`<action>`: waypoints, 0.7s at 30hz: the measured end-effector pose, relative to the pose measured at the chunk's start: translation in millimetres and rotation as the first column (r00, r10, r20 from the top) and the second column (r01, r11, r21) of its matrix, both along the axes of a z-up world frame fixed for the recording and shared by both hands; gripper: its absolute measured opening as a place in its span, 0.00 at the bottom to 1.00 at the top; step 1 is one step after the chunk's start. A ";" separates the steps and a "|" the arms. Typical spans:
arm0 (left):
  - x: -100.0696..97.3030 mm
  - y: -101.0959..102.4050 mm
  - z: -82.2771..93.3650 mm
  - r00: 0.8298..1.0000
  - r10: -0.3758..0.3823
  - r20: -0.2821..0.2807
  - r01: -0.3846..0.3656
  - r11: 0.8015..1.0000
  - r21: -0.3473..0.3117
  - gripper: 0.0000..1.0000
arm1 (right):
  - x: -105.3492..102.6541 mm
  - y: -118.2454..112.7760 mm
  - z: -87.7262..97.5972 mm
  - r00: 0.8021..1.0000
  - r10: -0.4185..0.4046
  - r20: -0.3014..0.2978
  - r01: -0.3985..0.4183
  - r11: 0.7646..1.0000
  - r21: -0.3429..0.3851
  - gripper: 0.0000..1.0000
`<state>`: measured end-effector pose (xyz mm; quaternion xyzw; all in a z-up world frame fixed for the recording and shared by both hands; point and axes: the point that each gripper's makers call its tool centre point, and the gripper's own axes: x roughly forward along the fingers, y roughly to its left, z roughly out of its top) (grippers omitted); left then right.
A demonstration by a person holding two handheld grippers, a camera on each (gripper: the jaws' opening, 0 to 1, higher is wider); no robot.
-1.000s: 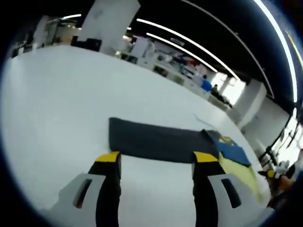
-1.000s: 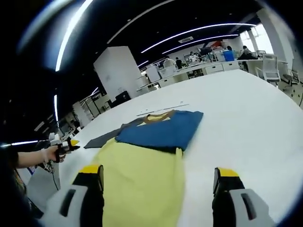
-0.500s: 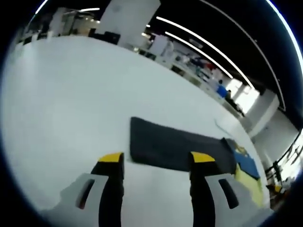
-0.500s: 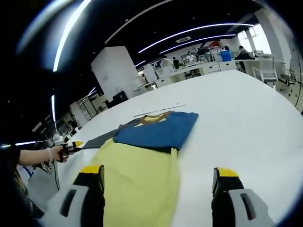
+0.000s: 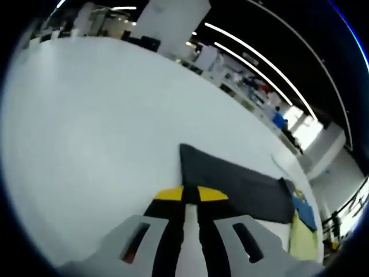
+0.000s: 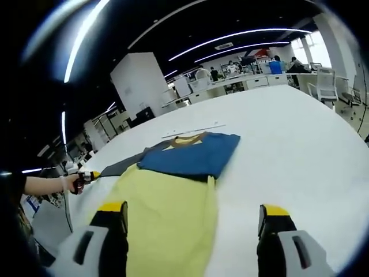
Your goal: Fold the garment on the visible template until the final outline fits inside the template.
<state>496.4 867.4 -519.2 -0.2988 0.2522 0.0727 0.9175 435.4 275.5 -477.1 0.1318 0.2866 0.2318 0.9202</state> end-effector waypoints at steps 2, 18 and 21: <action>0.6 1.5 -0.1 1.000 -0.006 0.008 0.006 1.000 -0.006 0.01 | -0.2 0.7 -0.1 1.000 0.001 -0.001 -0.001 1.000 -0.005 0.94; 34.4 -37.6 69.7 0.965 -0.158 0.211 0.167 0.986 -0.022 0.00 | -1.2 10.7 3.3 1.000 0.025 0.008 -0.025 1.000 -0.005 0.94; 41.1 -59.1 95.4 0.946 -0.188 0.265 0.203 0.979 -0.031 0.00 | -2.3 11.9 4.7 0.999 0.029 0.013 -0.029 1.000 -0.003 0.94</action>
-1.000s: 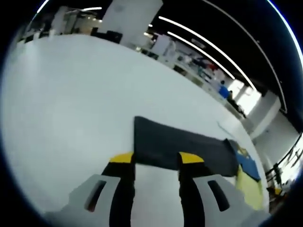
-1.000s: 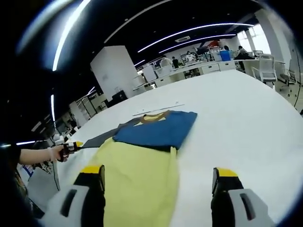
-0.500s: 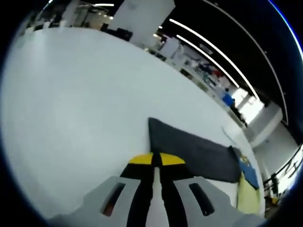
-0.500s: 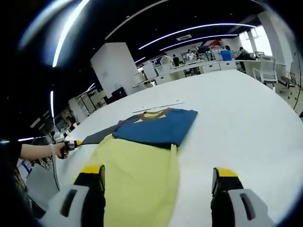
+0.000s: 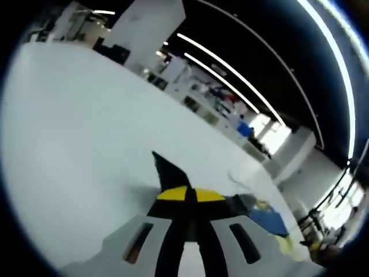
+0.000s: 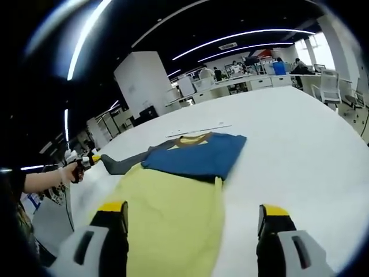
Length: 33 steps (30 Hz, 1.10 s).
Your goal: Fold the garment on the visible template until the final outline fits inside the template.
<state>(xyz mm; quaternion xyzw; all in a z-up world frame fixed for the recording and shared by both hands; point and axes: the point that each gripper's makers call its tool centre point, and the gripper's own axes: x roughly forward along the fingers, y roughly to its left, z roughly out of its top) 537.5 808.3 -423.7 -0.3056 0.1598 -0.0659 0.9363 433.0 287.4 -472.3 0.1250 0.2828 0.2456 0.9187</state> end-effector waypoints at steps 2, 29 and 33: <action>10.4 -10.1 12.4 0.998 -0.041 0.039 0.041 0.999 0.001 0.00 | -1.1 -0.2 0.4 1.000 0.003 0.002 -0.003 1.000 0.000 0.94; 54.7 -165.8 20.6 0.938 -0.345 0.023 0.344 0.938 0.049 0.00 | -7.7 -4.7 -8.9 0.998 -0.059 0.001 0.059 0.993 0.106 0.92; 58.7 -188.9 15.3 0.923 -0.386 0.010 0.385 0.922 0.050 0.00 | -7.5 -7.8 -10.2 0.998 -0.066 0.002 0.065 0.992 0.109 0.92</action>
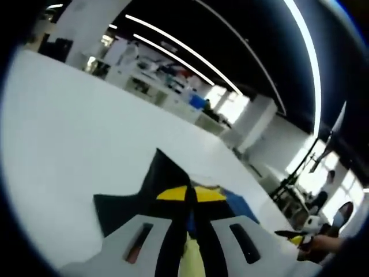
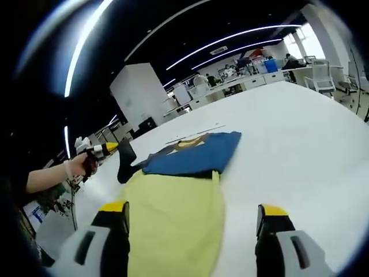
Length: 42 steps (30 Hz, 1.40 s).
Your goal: Fold the garment on the visible template until the final outline fits inside the template.
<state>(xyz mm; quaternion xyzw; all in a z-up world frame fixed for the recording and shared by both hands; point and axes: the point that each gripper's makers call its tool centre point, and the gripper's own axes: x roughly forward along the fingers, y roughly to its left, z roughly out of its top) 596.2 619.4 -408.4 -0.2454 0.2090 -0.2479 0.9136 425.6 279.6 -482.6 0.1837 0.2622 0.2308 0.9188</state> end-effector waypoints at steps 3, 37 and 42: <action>3.6 -13.8 0.2 1.000 -0.011 -0.007 0.011 1.000 -0.020 0.00 | -0.8 -2.9 -2.0 1.000 -0.007 -0.005 0.007 1.000 0.007 0.91; 13.3 -214.5 8.4 0.983 -0.182 0.018 0.181 0.959 -0.216 0.00 | -5.8 -29.3 -5.3 0.999 -0.023 0.046 0.022 1.000 0.017 0.90; 8.6 -233.1 1.8 0.979 -0.206 0.003 0.201 0.953 -0.226 0.00 | -8.3 -29.8 -5.4 0.999 -0.006 0.053 0.005 1.000 0.002 0.91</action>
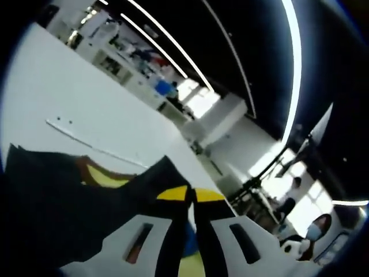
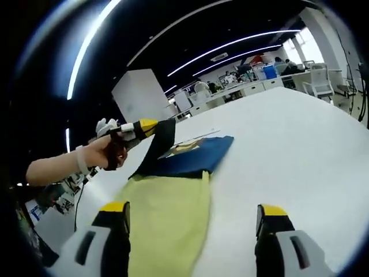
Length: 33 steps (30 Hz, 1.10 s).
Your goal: Fold the garment on the visible template until the final outline fits inside the template.
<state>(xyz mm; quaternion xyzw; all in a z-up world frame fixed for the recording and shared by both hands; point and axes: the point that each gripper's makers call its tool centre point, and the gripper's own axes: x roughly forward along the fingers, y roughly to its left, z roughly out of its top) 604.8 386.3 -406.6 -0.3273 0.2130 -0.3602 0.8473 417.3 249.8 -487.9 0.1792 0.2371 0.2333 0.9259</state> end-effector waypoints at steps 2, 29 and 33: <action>-1.6 -9.7 -1.0 1.000 -0.016 0.004 0.016 1.000 -0.003 0.00 | -1.4 -0.5 -2.5 1.000 0.006 -0.001 -0.006 1.000 -0.011 0.91; -23.9 -76.2 -68.5 0.981 -0.159 -0.115 0.167 0.984 0.061 0.00 | -9.3 -2.5 -3.1 1.000 0.000 0.007 0.000 1.000 0.000 0.90; -29.4 -83.7 -73.8 0.973 -0.188 -0.131 0.197 0.979 0.056 0.00 | -10.1 -1.4 -3.0 1.000 0.000 0.005 0.000 1.000 -0.001 0.90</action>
